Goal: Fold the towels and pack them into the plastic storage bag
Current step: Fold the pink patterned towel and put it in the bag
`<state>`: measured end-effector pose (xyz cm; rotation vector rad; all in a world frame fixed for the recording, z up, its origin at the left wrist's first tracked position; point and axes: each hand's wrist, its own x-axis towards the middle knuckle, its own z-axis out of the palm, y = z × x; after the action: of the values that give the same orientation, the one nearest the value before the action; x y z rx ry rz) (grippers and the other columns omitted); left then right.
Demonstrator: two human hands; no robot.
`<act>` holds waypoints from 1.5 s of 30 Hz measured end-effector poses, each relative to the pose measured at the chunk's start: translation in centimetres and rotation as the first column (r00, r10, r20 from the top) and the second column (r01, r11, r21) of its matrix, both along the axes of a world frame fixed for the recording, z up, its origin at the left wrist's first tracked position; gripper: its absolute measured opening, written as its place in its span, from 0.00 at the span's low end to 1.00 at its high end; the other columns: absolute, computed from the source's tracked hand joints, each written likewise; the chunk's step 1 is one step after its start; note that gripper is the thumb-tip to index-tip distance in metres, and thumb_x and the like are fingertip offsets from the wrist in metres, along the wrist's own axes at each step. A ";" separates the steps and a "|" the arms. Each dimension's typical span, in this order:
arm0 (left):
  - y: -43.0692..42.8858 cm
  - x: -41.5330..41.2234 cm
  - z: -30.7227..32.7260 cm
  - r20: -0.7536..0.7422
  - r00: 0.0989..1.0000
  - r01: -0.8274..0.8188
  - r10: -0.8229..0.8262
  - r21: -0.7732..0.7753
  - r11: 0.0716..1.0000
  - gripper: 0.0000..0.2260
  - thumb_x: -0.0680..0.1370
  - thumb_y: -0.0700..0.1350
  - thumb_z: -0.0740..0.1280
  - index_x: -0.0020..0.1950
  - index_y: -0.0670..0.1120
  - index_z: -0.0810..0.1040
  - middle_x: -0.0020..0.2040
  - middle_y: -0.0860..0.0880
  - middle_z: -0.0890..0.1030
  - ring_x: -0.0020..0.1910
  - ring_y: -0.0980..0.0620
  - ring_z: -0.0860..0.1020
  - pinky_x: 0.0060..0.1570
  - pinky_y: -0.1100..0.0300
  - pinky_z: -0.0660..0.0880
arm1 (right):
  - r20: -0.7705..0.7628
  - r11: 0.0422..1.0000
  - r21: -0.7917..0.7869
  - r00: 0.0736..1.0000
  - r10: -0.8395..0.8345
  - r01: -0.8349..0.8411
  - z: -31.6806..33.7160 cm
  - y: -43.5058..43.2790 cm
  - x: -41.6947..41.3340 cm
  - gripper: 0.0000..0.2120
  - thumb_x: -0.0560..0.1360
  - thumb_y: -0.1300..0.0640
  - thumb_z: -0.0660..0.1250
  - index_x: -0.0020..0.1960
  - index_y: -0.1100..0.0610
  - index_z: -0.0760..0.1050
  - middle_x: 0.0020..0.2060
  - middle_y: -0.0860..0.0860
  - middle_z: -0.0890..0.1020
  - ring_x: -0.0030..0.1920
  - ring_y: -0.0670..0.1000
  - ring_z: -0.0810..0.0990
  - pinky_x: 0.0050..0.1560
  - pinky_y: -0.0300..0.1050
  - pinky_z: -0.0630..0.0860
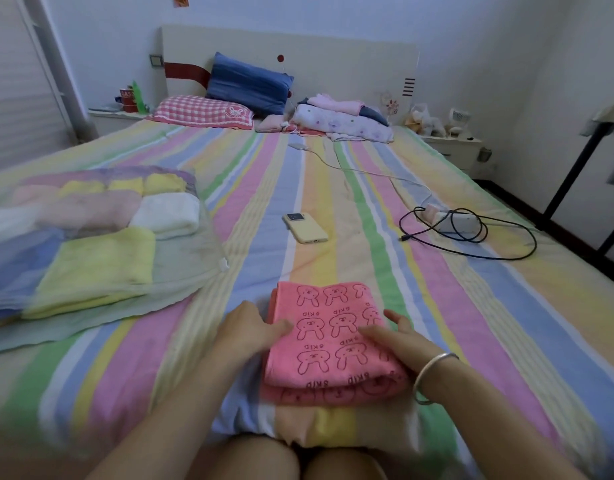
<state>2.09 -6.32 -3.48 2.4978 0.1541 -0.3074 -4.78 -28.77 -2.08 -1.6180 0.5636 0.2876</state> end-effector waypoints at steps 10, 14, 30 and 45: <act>-0.3 -2.8 1.1 -0.158 0.987 -0.091 -0.010 -0.615 0.783 0.01 0.77 0.43 0.69 0.46 0.48 0.78 0.45 0.47 0.84 0.38 0.54 0.81 0.32 0.65 0.76 | -0.101 0.397 -0.849 0.845 0.525 -0.348 3.7 4.8 0.2 0.39 0.74 0.62 0.57 0.73 0.32 0.45 0.59 0.58 0.74 0.52 0.61 0.78 0.54 0.52 0.77; -0.3 -4.7 1.8 -0.142 0.989 -0.077 -0.034 -0.707 0.703 0.03 0.80 0.45 0.66 0.49 0.47 0.79 0.39 0.50 0.85 0.33 0.55 0.82 0.31 0.62 0.77 | -0.212 0.071 -0.950 0.793 0.572 -0.305 4.4 9.5 -0.4 0.19 0.79 0.52 0.55 0.68 0.42 0.68 0.68 0.56 0.64 0.59 0.59 0.75 0.58 0.50 0.70; 17.0 -5.1 3.2 0.302 0.940 0.096 0.157 -0.678 0.729 0.07 0.80 0.39 0.65 0.54 0.49 0.79 0.53 0.47 0.83 0.52 0.44 0.81 0.46 0.56 0.80 | 0.348 0.783 -0.600 0.828 0.439 -0.162 2.6 20.8 1.0 0.10 0.71 0.56 0.67 0.52 0.55 0.76 0.46 0.55 0.82 0.48 0.57 0.81 0.51 0.51 0.77; 31.0 5.6 7.3 0.806 0.590 0.029 -0.032 0.018 0.999 0.06 0.71 0.50 0.74 0.38 0.50 0.81 0.36 0.56 0.80 0.38 0.54 0.79 0.40 0.53 0.77 | 0.130 0.215 -0.952 0.347 0.929 -0.219 3.6 31.5 5.8 0.25 0.65 0.36 0.54 0.56 0.45 0.75 0.48 0.48 0.78 0.47 0.53 0.78 0.44 0.46 0.74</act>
<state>7.74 24.63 3.86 2.3826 -0.2713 0.8462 1.05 2.74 1.53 -2.6813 -0.9255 -0.0821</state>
